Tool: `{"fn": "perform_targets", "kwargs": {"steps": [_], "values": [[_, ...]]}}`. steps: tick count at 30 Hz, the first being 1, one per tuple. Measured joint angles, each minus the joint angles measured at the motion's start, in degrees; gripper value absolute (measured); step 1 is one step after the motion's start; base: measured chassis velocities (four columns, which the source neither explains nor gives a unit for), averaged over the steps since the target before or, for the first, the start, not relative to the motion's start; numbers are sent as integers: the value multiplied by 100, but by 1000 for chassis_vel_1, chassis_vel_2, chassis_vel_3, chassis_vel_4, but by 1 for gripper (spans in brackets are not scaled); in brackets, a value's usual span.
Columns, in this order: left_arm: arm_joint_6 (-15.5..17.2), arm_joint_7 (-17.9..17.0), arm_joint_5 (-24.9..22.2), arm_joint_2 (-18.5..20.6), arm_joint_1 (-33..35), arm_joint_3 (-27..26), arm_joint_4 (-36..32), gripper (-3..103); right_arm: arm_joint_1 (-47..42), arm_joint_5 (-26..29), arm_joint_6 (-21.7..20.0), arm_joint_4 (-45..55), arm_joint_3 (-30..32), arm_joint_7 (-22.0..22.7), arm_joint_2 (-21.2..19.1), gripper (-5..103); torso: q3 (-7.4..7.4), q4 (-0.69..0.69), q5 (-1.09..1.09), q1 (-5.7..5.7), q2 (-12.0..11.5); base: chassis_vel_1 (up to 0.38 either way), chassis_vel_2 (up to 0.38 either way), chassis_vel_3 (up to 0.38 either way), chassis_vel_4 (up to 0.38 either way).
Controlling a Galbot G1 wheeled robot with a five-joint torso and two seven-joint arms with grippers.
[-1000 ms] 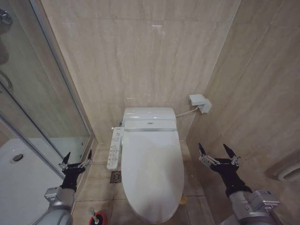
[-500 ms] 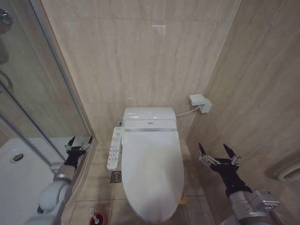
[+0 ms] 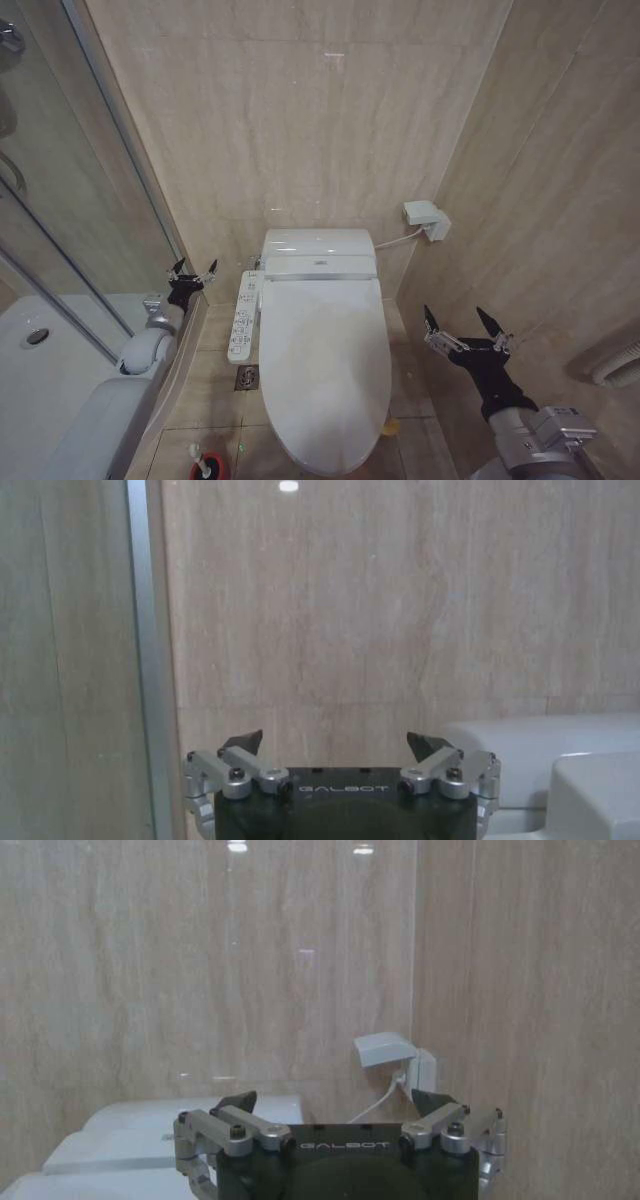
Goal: Open the toilet lid, clean the toilet bowl with a toilet brush, close the toilet lid, and flush.
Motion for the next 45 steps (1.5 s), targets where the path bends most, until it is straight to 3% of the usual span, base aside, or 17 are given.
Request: {"fn": "perform_targets", "kwargs": {"steps": [17, 33, 34, 39, 40, 45], "values": [[-129, 307, -35, 168, -328, 191, 406, 94, 0, 0, 0, 0, 0, 0, 0, 100, 0, -2, 1, 0, 0, 0, 0, 0, 0], [-443, 606, -64, 294, -1252, 647, 1741, 94, 0, 0, 0, 0, 0, 0, 0, 100, 0, -1, 0, 0, 0, 0, 0, 0, 0], [-488, 648, -64, 294, -1346, 712, 1874, 89, 0, 0, 0, 0, 0, 0, 0, 100, 0, 0, 0, 0, 0, 0, 0, 0, 0], [-740, 846, -55, 242, -1781, 1013, 2562, 89, 0, 0, 0, 0, 0, 1, 0, 100, 0, -1, 0, 0, 0, 0, 0, 0, 0], [-780, 880, -56, 218, -1854, 1081, 2696, 74, 0, 0, 0, 0, 0, 0, 0, 100, 0, -1, 0, 0, 0, 0, 0, 0, 0], [-919, 1001, -31, 100, -2022, 1263, 3042, 74, 0, 0, 0, -1, 0, 0, 0, 100, 0, 0, 0, 0, 0, 0, 0, 0, 0]]}}
